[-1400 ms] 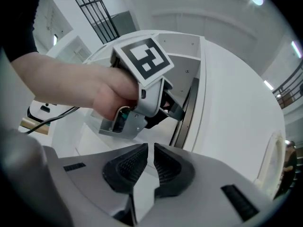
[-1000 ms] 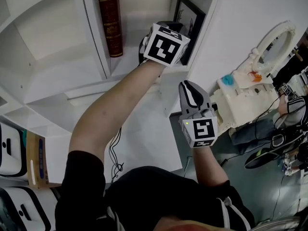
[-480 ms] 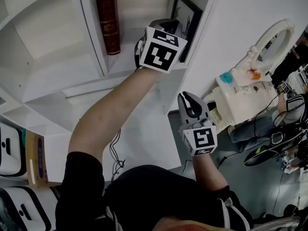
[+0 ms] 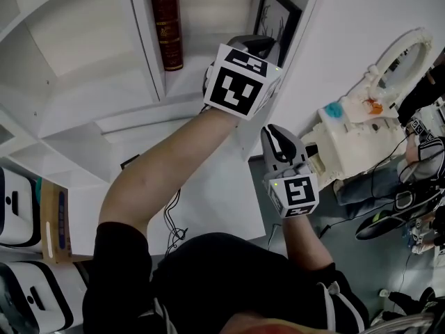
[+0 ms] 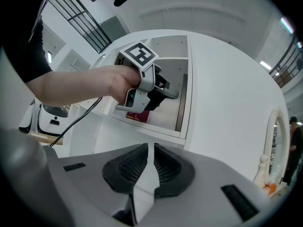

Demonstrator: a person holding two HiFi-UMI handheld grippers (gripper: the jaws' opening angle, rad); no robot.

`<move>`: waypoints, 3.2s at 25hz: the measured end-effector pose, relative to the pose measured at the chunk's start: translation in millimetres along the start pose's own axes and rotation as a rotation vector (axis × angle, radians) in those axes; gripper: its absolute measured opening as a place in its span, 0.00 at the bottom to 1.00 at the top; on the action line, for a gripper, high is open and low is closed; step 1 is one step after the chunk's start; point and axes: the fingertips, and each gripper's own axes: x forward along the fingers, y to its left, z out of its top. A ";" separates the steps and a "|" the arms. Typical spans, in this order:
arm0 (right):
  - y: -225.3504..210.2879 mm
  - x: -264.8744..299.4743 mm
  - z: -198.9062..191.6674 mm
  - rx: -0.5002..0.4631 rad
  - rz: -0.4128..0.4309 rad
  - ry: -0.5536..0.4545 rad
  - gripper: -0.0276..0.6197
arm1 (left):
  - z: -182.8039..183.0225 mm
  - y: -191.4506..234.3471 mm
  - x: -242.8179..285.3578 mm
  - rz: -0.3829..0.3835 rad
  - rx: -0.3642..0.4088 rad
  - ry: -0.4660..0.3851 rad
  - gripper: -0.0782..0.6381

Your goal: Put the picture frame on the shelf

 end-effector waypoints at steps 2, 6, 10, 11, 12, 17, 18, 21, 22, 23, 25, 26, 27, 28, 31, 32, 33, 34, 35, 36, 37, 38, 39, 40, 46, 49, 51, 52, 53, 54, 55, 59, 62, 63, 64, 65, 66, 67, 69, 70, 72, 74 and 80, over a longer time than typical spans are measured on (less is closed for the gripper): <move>1.3 -0.6 0.3 0.003 0.002 -0.002 0.12 | -0.3 -6.9 0.8 -0.017 -0.006 -0.002 0.12; 2.2 -2.9 0.3 -0.001 0.004 -0.003 0.12 | -1.5 -10.5 3.5 -0.009 0.012 0.009 0.12; 0.3 -6.6 -1.5 -0.003 0.002 0.001 0.12 | -2.1 -8.4 6.6 0.010 0.016 0.018 0.12; 0.1 -6.9 -1.5 -0.001 0.003 0.001 0.12 | -1.8 -7.9 7.1 0.014 0.020 0.019 0.12; 0.4 -6.8 -1.1 0.000 0.004 -0.001 0.12 | -1.6 -7.2 7.4 0.019 0.026 0.020 0.12; 4.8 -6.4 1.2 0.003 0.019 -0.013 0.12 | -0.3 -5.0 6.0 0.039 0.067 0.004 0.12; 6.0 -7.0 1.6 0.006 0.024 -0.015 0.12 | 0.9 -4.9 2.7 0.044 0.071 -0.004 0.12; 11.9 -9.1 1.0 0.019 0.051 -0.020 0.12 | 4.0 -7.4 -15.4 0.047 0.064 -0.030 0.12; 14.7 -9.7 0.3 0.023 0.065 -0.020 0.12 | 4.5 -9.2 -23.3 0.044 0.057 -0.038 0.12; 18.2 -10.2 -0.4 0.028 0.081 -0.021 0.12 | 4.5 -11.2 -32.1 0.042 0.047 -0.046 0.12; 27.6 -10.8 -1.6 0.041 0.123 -0.023 0.12 | 2.5 -15.9 -52.5 0.038 0.024 -0.061 0.12; 33.6 -10.9 -2.0 0.048 0.149 -0.025 0.12 | 0.3 -18.2 -63.8 0.040 0.012 -0.068 0.12; 40.5 -10.8 -2.3 0.054 0.178 -0.028 0.12 | -2.9 -20.1 -75.4 0.045 0.000 -0.074 0.12; 48.3 -10.9 -2.8 0.060 0.211 -0.029 0.12 | -7.8 -21.4 -87.1 0.052 -0.011 -0.076 0.12; 74.3 -12.6 -7.1 0.087 0.314 -0.032 0.12 | -33.4 -20.2 -124.0 0.097 -0.056 -0.053 0.12; 82.1 -13.3 -9.2 0.096 0.344 -0.032 0.12 | -44.2 -18.4 -136.1 0.117 -0.077 -0.040 0.12; 89.0 -13.6 -11.3 0.104 0.370 -0.030 0.12 | -55.3 -16.4 -147.3 0.136 -0.101 -0.027 0.12; 95.0 -13.7 -13.3 0.109 0.391 -0.028 0.12 | -66.9 -14.4 -157.6 0.153 -0.125 -0.012 0.12; 100.8 -13.7 -14.9 0.112 0.410 -0.025 0.12 | -79.1 -12.9 -167.1 0.167 -0.151 0.004 0.12; 107.0 -14.1 -16.1 0.115 0.429 -0.022 0.12 | -91.8 -12.1 -176.2 0.179 -0.176 0.022 0.12; 113.8 -15.1 -17.3 0.121 0.448 -0.019 0.12 | -104.5 -12.0 -185.3 0.191 -0.200 0.038 0.12; 121.3 -17.1 -19.2 0.133 0.471 -0.015 0.12 | -116.8 -12.4 -194.6 0.202 -0.222 0.052 0.12; 129.6 -20.2 -21.9 0.154 0.497 -0.011 0.12 | -128.4 -13.5 -204.2 0.213 -0.241 0.062 0.12; 137.9 -24.2 -24.4 0.185 0.524 -0.007 0.12 | -139.5 -15.2 -213.9 0.223 -0.254 0.070 0.12; 171.1 -41.9 -34.4 0.361 0.575 0.007 0.11 | -186.1 -32.4 -270.6 0.252 -0.232 0.115 0.12; 185.6 -43.7 -40.7 0.425 0.583 0.028 0.10 | -206.7 -41.9 -301.1 0.267 -0.196 0.155 0.12; 199.0 -44.1 -42.1 0.434 0.587 0.035 0.09 | -220.4 -45.2 -322.1 0.280 -0.213 0.173 0.12; 205.4 -43.7 -41.6 0.427 0.585 0.033 0.09 | -226.0 -45.8 -331.6 0.286 -0.235 0.175 0.12; 211.0 -43.3 -40.5 0.417 0.581 0.031 0.09 | -230.8 -46.1 -340.0 0.290 -0.262 0.175 0.12; 215.8 -42.9 -38.9 0.408 0.578 0.027 0.08 | -235.1 -46.6 -347.0 0.290 -0.289 0.173 0.12; 219.9 -42.8 -36.7 0.399 0.575 0.023 0.08 | -238.9 -47.2 -352.6 0.287 -0.312 0.172 0.12; 236.9 -42.9 -25.7 0.350 0.589 0.005 0.07 | -246.1 -37.1 -369.8 0.289 -0.344 0.161 0.12; 253.8 -44.8 -19.6 0.311 0.623 0.010 0.07 | -244.4 -23.4 -382.7 0.326 -0.327 0.137 0.12; 258.4 -45.3 -18.8 0.300 0.634 0.010 0.07 | -244.1 -21.4 -385.7 0.332 -0.316 0.133 0.12; 262.2 -45.1 -18.1 0.290 0.644 0.009 0.07 | -244.1 -20.2 -388.1 0.334 -0.306 0.130 0.12; 265.5 -44.4 -16.7 0.281 0.651 0.007 0.07 | -244.2 -19.0 -390.0 0.333 -0.299 0.128 0.12; 268.6 -43.3 -14.2 0.274 0.657 0.007 0.07 | -243.9 -17.6 -391.8 0.332 -0.295 0.124 0.12; 271.7 -42.3 -11.0 0.270 0.662 0.007 0.07 | -242.9 -15.9 -393.7 0.332 -0.291 0.119 0.12; 276.5 -40.6 -6.3 0.263 0.667 0.002 0.07 | -239.7 -13.0 -397.0 0.336 -0.286 0.104 0.12; 277.8 -39.8 -5.4 0.258 0.668 -0.002 0.07 | -238.7 -12.3 -397.9 0.337 -0.284 0.100 0.12; 279.3 -37.9 -4.1 0.247 0.666 -0.009 0.07 | -239.8 -11.6 -398.0 0.327 -0.281 0.103 0.12; 280.1 -36.7 -4.2 0.242 0.661 -0.012 0.07 | -241.3 -11.0 -397.7 0.316 -0.286 0.106 0.12; 277.4 -40.2 -4.2 0.253 0.642 0.001 0.07 | -241.0 -15.6 -394.3 0.288 -0.294 0.110 0.12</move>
